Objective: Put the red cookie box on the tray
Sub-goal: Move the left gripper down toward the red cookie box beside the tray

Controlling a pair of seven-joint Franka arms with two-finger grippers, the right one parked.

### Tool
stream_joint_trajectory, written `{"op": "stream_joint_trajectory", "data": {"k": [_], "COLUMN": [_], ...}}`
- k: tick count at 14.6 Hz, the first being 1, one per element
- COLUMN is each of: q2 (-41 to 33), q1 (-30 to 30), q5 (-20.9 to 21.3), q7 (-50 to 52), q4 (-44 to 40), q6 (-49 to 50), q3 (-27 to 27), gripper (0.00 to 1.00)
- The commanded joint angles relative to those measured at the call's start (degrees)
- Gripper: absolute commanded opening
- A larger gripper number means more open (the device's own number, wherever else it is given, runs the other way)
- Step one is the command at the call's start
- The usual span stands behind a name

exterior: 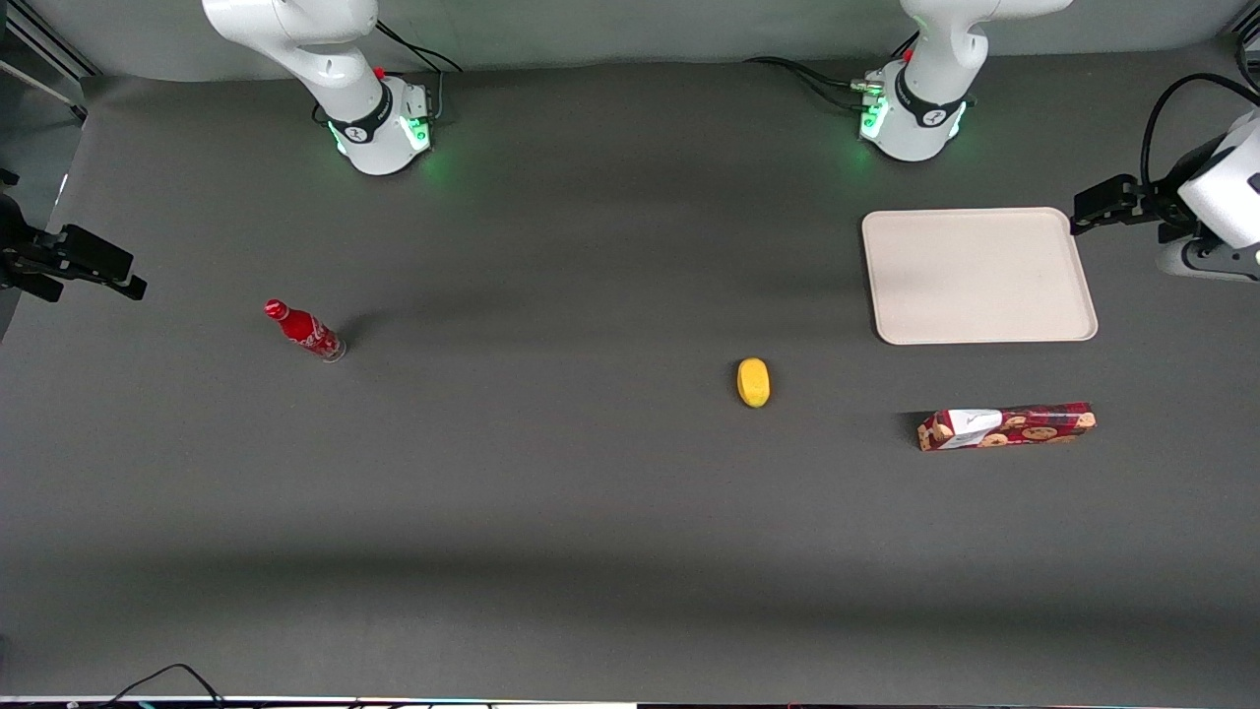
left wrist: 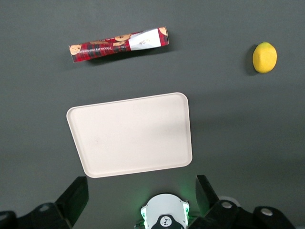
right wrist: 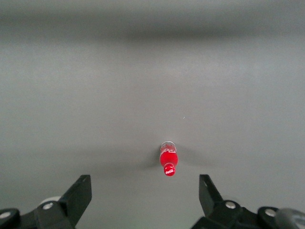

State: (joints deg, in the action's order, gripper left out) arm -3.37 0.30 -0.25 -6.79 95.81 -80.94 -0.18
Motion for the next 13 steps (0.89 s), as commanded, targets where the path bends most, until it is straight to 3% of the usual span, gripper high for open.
{"op": "stream_joint_trajectory", "data": {"k": [1, 5, 7, 10, 13], "q2": [0.83, 3.97, 8.71, 15.92, 20.41], "q1": [0.14, 0.49, 0.49, 0.32, 0.14], "q5": [-0.45, -0.27, -1.06, -1.68, -8.95], "q7": [-1.82, 1.32, 9.29, 27.55, 43.83], "q4": [-2.47, -2.47, -2.12, -1.77, -1.77], "q6": [2.36, 1.49, 0.88, -3.06, -12.27], "q3": [0.27, 2.54, 6.06, 6.51, 6.42], "gripper": [1.0, 1.0, 1.0, 1.0, 1.0]}}
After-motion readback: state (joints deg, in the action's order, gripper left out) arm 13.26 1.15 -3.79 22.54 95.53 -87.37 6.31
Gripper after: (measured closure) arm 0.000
